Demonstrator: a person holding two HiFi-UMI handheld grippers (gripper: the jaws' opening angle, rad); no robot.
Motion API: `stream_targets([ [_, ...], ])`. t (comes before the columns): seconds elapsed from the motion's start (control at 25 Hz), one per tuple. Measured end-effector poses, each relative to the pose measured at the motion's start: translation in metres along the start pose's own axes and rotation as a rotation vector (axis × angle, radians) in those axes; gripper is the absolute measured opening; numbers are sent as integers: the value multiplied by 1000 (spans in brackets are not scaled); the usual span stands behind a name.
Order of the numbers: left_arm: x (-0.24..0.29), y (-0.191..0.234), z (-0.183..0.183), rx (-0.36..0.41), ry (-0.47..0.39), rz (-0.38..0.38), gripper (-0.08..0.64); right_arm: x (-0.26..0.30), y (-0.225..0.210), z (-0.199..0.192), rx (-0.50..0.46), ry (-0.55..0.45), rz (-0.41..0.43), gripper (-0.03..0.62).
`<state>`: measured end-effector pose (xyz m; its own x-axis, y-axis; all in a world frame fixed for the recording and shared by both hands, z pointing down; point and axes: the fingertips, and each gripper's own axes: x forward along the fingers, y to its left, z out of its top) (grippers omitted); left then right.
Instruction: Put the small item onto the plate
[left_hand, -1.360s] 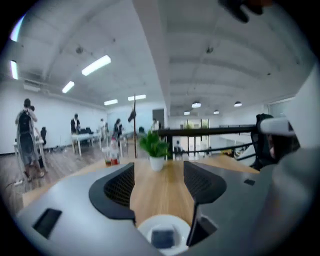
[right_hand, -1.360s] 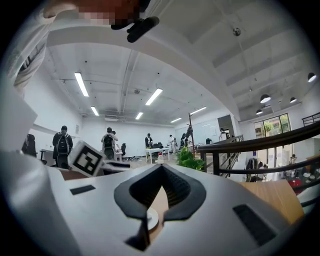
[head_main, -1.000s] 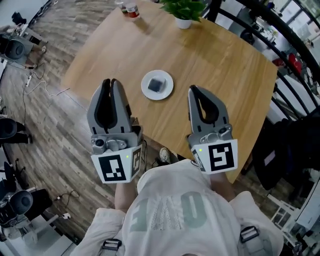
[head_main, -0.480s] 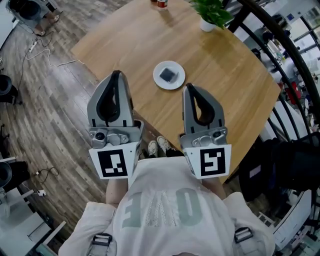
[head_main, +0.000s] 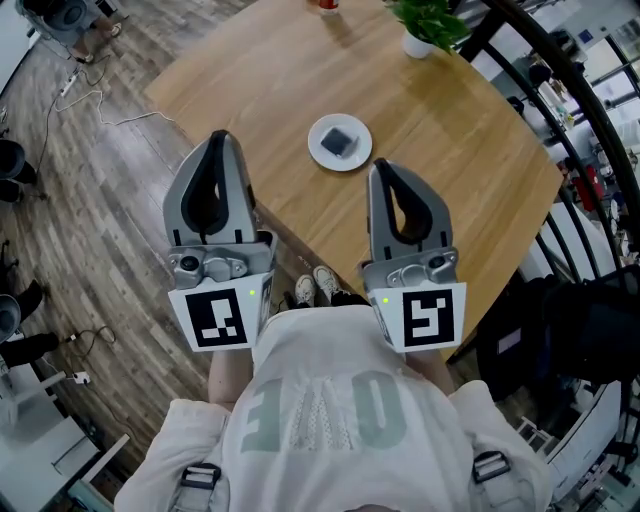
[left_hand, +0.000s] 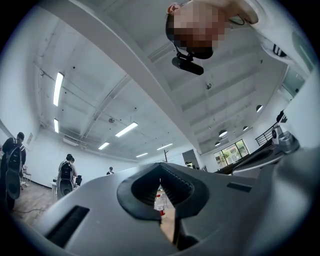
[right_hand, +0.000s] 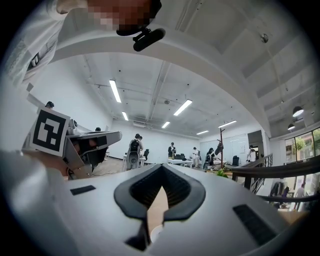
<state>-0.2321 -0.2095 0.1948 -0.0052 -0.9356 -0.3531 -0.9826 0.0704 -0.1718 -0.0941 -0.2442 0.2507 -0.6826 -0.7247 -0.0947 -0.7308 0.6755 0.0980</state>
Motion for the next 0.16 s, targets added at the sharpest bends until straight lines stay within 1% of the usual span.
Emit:
stream_targets([
  [0.16,-11,4,12,5,-5,-11,9,-6,17,11,-15,2,9,16],
])
